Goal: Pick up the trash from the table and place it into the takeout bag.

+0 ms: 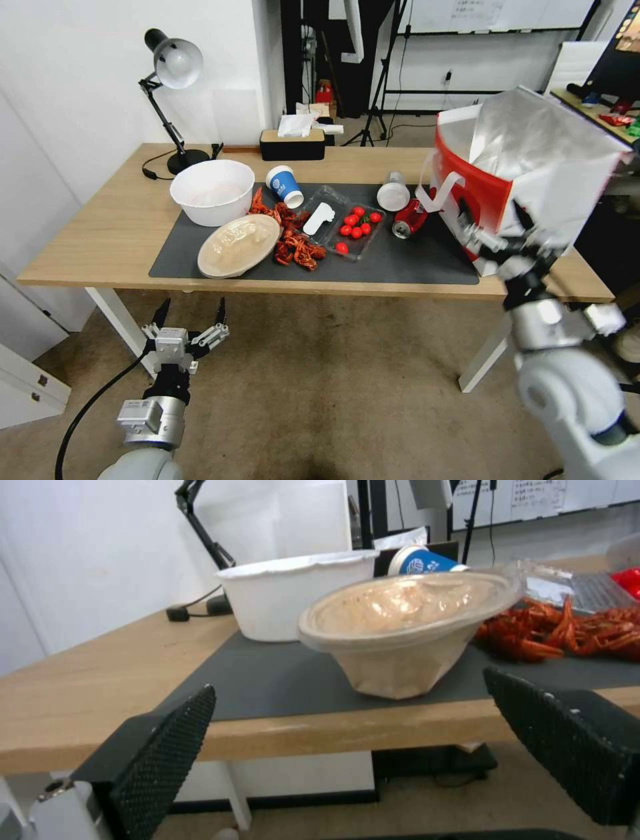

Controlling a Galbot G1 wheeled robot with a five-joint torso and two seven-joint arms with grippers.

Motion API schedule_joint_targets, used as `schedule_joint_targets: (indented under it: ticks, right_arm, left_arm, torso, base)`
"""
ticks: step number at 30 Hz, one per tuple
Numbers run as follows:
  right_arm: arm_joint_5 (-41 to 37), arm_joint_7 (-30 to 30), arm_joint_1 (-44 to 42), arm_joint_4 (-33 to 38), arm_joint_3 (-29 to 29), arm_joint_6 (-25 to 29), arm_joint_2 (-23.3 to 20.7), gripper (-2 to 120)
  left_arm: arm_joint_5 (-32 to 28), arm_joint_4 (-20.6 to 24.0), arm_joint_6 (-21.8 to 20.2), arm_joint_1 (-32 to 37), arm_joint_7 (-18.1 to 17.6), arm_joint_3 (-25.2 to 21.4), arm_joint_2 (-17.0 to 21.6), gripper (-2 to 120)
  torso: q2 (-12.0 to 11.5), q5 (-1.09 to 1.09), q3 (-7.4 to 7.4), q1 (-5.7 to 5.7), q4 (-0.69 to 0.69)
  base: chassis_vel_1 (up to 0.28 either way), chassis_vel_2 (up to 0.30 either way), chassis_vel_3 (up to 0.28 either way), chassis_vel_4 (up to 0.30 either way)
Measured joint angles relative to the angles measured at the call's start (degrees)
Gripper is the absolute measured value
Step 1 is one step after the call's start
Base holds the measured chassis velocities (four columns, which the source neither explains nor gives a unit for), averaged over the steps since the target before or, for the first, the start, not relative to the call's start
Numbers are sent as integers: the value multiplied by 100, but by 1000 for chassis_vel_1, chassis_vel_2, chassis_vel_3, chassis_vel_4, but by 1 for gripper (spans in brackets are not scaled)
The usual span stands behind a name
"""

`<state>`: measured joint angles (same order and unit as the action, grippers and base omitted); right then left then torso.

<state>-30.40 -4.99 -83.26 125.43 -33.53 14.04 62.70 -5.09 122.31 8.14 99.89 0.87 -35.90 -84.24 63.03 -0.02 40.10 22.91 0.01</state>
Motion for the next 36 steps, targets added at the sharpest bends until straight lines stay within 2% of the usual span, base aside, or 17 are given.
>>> schedule_joint_targets:
  ticks: [5,10,19,36]
  right_arm:
    - [211,29,-164,5,11,51,15,100]
    - [610,-75,-633,-77,20,33,232,100]
    - [696,-338,-1414,-383,199,-368,580,100]
    - [680,-184,-1486,-699,451,-242,608,100]
  left_arm:
    - [-2,-37,80,25,2,11,7,100]
    - [-25,-50,107,27,4,-2,46,100]
    - [-31,-153,137,37,22,8,42,100]
    - [-14,-267,151,31,102,-35,15,100]
  torso:
    - [0,1,0,0,0]
    - [0,2,0,0,-1]
    - [-1,2,0,0,-2]
    - [-1,2,1,0,-1]
  base:
    - [0,0,0,0]
    - [0,0,0,0]
    - [0,0,0,0]
    - [0,0,0,0]
